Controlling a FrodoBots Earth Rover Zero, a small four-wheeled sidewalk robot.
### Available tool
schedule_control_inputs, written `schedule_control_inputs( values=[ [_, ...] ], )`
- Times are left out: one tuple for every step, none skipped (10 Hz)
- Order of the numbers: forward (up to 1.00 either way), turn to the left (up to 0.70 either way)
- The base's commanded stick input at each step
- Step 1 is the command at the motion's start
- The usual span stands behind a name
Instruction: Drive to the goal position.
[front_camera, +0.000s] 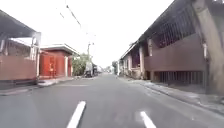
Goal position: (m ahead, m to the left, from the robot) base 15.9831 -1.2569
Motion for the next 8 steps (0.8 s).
schedule_control_inputs(
  values=[
    [0.70, 0.00],
    [0.70, 0.00],
    [0.70, 0.00],
    [0.70, 0.00],
    [0.70, 0.00],
    [0.70, 0.00],
    [0.70, 0.00],
    [0.70, 0.00]
  ],
)
